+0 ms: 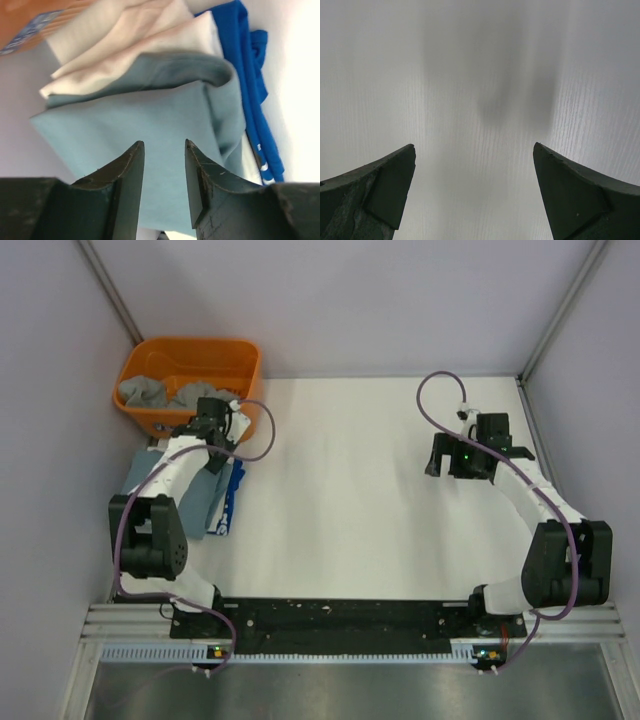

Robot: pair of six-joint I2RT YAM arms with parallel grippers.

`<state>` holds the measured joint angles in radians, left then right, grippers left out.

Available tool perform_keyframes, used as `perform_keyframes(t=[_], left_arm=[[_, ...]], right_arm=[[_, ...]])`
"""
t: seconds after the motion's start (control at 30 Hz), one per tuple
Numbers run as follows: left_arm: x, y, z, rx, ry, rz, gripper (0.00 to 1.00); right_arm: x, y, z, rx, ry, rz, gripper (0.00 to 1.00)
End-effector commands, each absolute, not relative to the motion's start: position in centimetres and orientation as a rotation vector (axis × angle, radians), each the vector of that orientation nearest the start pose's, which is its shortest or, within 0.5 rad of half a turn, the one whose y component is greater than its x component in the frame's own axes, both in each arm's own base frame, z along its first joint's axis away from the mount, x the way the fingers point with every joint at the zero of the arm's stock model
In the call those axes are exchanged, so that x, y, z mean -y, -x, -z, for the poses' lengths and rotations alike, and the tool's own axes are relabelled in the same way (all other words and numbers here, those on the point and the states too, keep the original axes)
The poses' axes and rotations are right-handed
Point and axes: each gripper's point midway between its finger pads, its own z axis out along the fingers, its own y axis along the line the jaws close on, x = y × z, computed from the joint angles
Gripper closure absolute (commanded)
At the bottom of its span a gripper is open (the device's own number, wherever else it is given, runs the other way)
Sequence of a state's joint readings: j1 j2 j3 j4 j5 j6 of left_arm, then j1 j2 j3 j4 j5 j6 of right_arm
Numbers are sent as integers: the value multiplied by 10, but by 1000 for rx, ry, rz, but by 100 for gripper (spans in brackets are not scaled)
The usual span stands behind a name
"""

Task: Fold and stack the t-shirts
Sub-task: Smooth out wrinkles on the folded tshirt

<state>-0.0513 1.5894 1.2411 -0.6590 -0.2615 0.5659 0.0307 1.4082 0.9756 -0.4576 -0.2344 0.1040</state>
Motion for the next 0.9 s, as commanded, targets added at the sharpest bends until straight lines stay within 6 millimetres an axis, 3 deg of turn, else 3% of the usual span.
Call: perform_keyframes(t=[0.0,0.17,0.33,0.57,0.87], left_arm=[[-35,-381,-109,-2587,-667,-460,60],[-17,-384,-97,-2619,-682,-369,58],[-7,-386,-97,-2609,-681,-318,55],[-24,-392,-93,-2601,-671,-477,58],[-18,-400,-79,-2618,-667,-431,62]], right_arm=[[-60,-351,-120,-2416,51,-363,1],[-59,-349,-116,-2428,52,-361,1],[-59,-349,-113,-2437,51,-361,1],[-62,-349,-113,-2436,60,-376,1],[-63,-349,-114,-2435,65,-383,1]])
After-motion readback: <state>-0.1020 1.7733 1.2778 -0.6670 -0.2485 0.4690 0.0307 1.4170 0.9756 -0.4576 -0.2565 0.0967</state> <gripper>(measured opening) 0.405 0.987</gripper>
